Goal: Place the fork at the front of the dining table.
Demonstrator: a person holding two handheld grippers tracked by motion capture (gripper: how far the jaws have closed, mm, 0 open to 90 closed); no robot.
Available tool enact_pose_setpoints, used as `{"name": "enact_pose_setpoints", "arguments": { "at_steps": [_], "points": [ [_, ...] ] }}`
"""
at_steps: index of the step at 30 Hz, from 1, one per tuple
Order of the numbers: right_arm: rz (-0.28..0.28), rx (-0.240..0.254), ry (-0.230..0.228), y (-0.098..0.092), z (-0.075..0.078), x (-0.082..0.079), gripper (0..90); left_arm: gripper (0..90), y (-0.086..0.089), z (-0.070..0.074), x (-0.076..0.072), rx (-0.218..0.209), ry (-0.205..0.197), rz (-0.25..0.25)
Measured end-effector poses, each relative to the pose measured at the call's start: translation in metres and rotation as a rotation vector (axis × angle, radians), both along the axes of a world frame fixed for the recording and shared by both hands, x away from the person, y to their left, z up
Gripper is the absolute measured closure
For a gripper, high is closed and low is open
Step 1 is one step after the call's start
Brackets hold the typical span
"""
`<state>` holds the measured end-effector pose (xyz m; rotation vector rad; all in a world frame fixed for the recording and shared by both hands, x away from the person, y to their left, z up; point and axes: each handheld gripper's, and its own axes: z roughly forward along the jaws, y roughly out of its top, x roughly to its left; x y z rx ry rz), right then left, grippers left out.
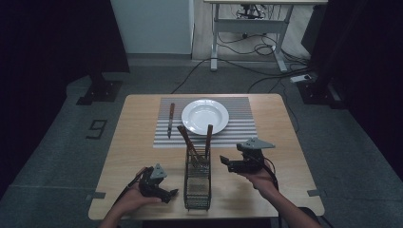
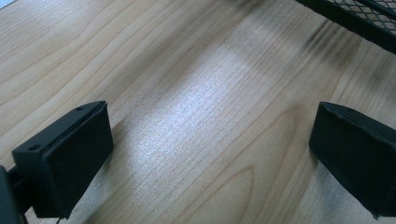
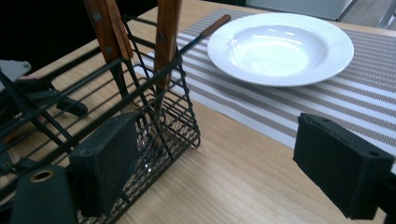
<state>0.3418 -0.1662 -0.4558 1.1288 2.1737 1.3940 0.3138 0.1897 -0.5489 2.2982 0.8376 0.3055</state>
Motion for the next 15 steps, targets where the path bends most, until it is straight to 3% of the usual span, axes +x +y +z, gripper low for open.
{"name": "enact_pose_setpoints", "arguments": {
  "at_steps": [3,6,15],
  "points": [
    [0.006,0.006,-0.006,0.002,0.004,0.0,14.5,0.0,0.0,0.0,0.0,0.0,-0.001,0.0],
    [0.022,0.051,0.017,0.005,0.009,-0.001,14.7,0.0,0.0,0.0,0.0,0.0,-0.001,0.0],
    [0.034,0.042,-0.023,0.009,0.021,0.001,17.3,0.0,0.0,0.0,0.0,0.0,-0.001,0.0]
  ]
}}
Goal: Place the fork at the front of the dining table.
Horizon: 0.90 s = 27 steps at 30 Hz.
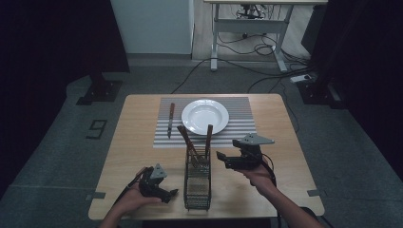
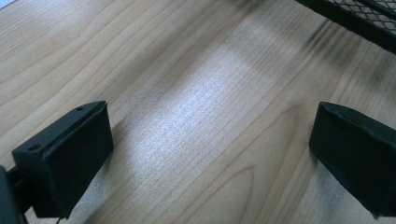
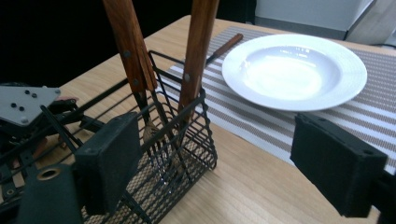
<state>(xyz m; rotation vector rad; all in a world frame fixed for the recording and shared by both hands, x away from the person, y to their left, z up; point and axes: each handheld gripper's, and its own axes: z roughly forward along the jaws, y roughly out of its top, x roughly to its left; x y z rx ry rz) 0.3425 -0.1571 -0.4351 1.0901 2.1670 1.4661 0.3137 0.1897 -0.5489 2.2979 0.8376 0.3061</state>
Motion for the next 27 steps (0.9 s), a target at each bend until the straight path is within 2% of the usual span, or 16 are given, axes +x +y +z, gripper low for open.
{"name": "enact_pose_setpoints", "arguments": {
  "at_steps": [7,13,16,22,27],
  "points": [
    [0.017,0.002,-0.016,0.007,0.006,0.004,18.8,0.0,0.0,0.0,0.0,0.0,0.0,0.0],
    [0.056,-0.01,-0.04,0.019,0.012,0.012,23.9,0.0,0.0,0.0,0.0,0.0,0.0,0.0],
    [0.069,-0.016,-0.033,0.026,0.011,0.019,27.4,0.0,0.0,0.0,0.0,0.0,0.0,0.0],
    [0.054,-0.023,-0.042,0.036,0.006,0.033,32.1,0.0,0.0,0.0,0.0,0.0,0.0,0.0],
    [0.065,-0.013,-0.017,0.039,0.003,0.043,37.6,0.0,0.0,0.0,0.0,0.0,0.0,0.0]
  ]
}}
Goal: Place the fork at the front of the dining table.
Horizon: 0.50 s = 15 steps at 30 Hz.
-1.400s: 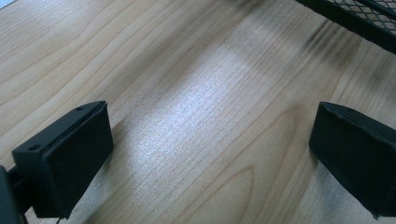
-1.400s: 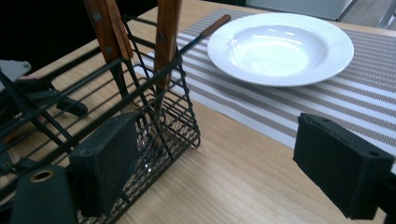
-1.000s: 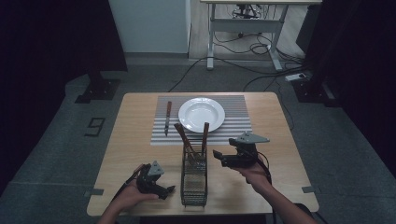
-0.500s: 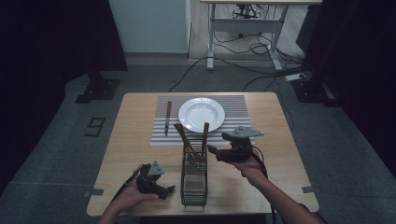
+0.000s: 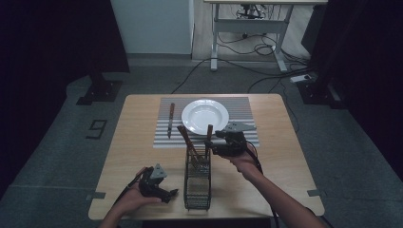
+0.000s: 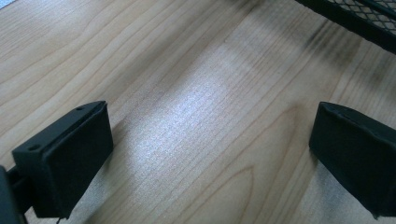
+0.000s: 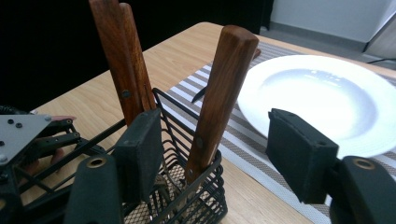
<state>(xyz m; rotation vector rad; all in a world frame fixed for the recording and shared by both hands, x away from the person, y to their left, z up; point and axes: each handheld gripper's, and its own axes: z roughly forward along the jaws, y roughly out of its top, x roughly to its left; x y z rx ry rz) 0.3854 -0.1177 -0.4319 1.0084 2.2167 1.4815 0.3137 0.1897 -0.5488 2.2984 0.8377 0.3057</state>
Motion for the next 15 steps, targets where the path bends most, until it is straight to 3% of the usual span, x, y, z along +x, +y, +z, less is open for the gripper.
{"name": "enact_pose_setpoints", "arguments": {
  "at_steps": [15],
  "points": [
    [0.044,-0.011,0.023,0.015,-0.006,0.022,51.2,0.0,0.0,0.0,0.0,-0.001,0.0,0.001]
  ]
}}
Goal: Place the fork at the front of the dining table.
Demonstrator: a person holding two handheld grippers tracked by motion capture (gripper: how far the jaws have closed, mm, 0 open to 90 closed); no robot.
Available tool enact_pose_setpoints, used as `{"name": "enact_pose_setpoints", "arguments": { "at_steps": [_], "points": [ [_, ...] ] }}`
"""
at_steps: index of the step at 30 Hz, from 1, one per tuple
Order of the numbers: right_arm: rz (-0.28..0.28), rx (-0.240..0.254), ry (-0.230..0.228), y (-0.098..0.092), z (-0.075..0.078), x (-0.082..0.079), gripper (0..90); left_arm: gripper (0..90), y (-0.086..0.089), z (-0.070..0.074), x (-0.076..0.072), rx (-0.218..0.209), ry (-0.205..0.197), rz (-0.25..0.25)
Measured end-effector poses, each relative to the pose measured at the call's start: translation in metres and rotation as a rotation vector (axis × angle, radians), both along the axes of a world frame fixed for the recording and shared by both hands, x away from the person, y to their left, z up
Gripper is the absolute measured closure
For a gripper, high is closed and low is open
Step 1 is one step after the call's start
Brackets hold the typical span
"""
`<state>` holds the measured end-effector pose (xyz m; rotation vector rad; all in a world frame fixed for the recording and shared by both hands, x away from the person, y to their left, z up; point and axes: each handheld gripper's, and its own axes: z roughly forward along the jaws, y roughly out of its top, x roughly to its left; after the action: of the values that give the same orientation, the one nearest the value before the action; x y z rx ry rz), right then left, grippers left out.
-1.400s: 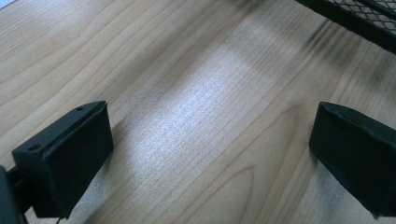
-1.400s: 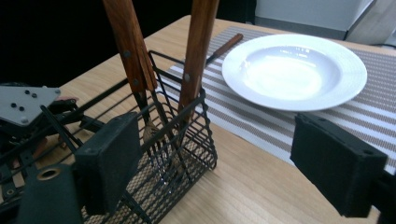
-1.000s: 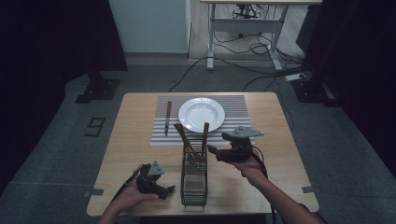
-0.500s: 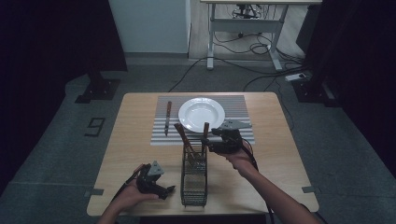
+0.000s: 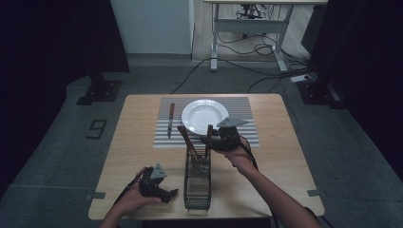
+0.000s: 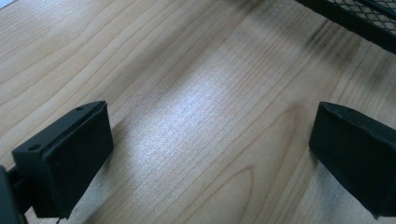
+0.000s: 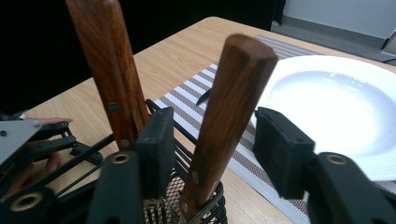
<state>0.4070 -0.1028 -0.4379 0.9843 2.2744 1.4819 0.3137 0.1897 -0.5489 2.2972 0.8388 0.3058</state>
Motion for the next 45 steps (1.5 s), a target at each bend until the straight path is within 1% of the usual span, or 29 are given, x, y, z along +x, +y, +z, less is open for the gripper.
{"name": "enact_pose_setpoints", "arguments": {
  "at_steps": [4,7,9,12,15,17,23,27,32,35,37,44,45],
  "points": [
    [0.003,0.021,-0.003,-0.003,-0.001,0.001,54.0,0.0,0.0,0.0,0.0,0.0,0.0,0.0],
    [0.007,0.036,-0.017,-0.004,-0.001,0.0,59.2,0.0,0.0,0.0,0.0,0.0,0.0,0.0],
    [0.011,0.038,-0.02,-0.005,0.0,-0.001,61.7,0.0,0.0,0.0,0.0,0.0,0.0,0.0],
    [0.022,0.05,-0.015,-0.005,0.0,-0.001,66.3,0.0,0.0,0.0,0.0,0.0,0.0,0.0],
    [0.03,0.049,-0.012,-0.005,0.0,-0.002,70.3,0.0,0.0,0.0,0.0,0.001,0.0,-0.001],
    [0.024,0.057,-0.015,-0.005,0.0,-0.003,72.8,0.0,0.0,0.0,0.0,0.001,0.0,-0.001],
    [0.019,0.098,0.01,-0.008,0.0,-0.003,74.7,0.0,0.0,0.0,0.0,0.0,0.0,-0.001],
    [0.04,0.127,0.028,-0.009,0.001,-0.004,76.8,0.0,0.0,0.0,0.0,0.001,0.0,-0.002],
    [0.033,0.143,-0.005,-0.013,0.006,-0.008,77.8,0.0,0.0,0.0,0.0,0.0,0.0,-0.001],
    [0.039,0.165,0.002,-0.017,0.008,-0.008,78.1,0.0,0.0,0.0,0.0,0.001,0.0,-0.001],
    [0.041,0.171,0.001,-0.018,0.009,-0.008,78.3,0.0,0.0,0.0,0.0,0.001,0.001,-0.002],
    [0.048,0.205,-0.024,-0.024,0.016,-0.011,78.7,0.0,0.0,0.0,0.0,0.003,0.0,-0.002],
    [0.045,0.221,-0.038,-0.028,0.021,-0.012,78.8,0.0,0.0,0.0,0.0,0.003,0.0,-0.002]
  ]
}}
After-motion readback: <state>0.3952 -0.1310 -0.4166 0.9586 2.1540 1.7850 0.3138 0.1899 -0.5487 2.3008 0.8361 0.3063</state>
